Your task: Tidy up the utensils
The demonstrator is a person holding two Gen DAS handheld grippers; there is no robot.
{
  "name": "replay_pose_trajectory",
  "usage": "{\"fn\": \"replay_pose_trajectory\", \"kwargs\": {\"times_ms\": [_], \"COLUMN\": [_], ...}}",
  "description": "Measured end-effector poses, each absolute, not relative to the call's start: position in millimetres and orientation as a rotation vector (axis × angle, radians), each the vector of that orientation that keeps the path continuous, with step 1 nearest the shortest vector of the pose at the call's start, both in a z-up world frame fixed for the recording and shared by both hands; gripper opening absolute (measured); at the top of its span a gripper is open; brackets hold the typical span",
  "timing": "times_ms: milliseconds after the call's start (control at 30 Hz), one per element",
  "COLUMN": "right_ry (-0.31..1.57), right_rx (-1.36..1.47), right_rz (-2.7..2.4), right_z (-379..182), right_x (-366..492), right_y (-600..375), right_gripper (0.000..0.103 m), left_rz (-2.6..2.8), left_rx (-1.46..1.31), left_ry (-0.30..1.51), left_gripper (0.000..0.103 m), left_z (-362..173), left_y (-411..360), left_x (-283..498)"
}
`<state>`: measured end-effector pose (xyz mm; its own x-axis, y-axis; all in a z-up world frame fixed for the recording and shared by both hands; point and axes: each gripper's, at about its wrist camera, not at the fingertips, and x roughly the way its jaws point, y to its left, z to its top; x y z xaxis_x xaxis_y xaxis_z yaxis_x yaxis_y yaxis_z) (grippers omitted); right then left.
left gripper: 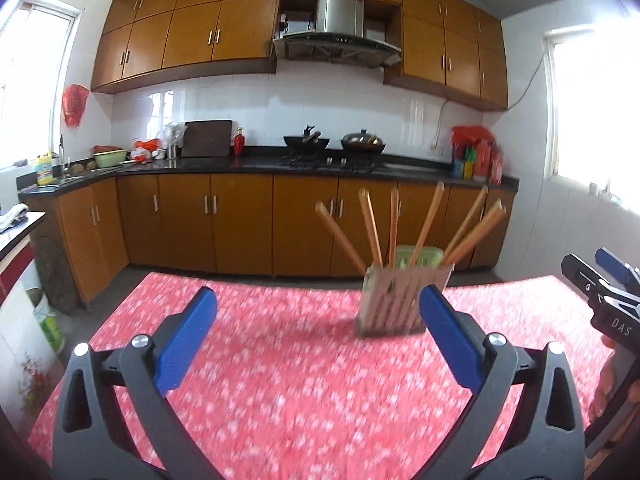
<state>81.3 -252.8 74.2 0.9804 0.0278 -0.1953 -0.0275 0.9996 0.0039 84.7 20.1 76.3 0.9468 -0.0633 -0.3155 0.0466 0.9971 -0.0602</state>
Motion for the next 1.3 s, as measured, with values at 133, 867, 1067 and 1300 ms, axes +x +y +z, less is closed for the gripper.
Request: {"fn": "replay_pose_trajectory", "kwargs": {"times_ms": [133,867,1067,1300], "right_ry": [0.245,0.387,0.390,0.391], "right_rx": [-0.018,0.004,0.019,0.020], "right_rz": [0.023,0.042,0.039,0.041], "right_z": [49.9,-18.9,-20.4,-22.1], "right_x": [66.8,44.0,43.1,42.9], "right_y": [-241.9,-237.3,-239.4,-239.8], "right_gripper": [0.101,0.101,0.101,0.101], "left_rz": [-0.030,-0.057,-0.058,-0.061], "left_rx": [-0.013,0.008,-0.007,-0.012], "left_ry": [0.310,0.384,0.382,0.385], "left_gripper": [0.099,0.099,0.099,0.099], "left_z": [56.9,-13.7,-14.2,-14.6], "left_y": [15.5,2.3,1.9,1.6], "left_x": [60.4,32.8,33.3,34.9]}}
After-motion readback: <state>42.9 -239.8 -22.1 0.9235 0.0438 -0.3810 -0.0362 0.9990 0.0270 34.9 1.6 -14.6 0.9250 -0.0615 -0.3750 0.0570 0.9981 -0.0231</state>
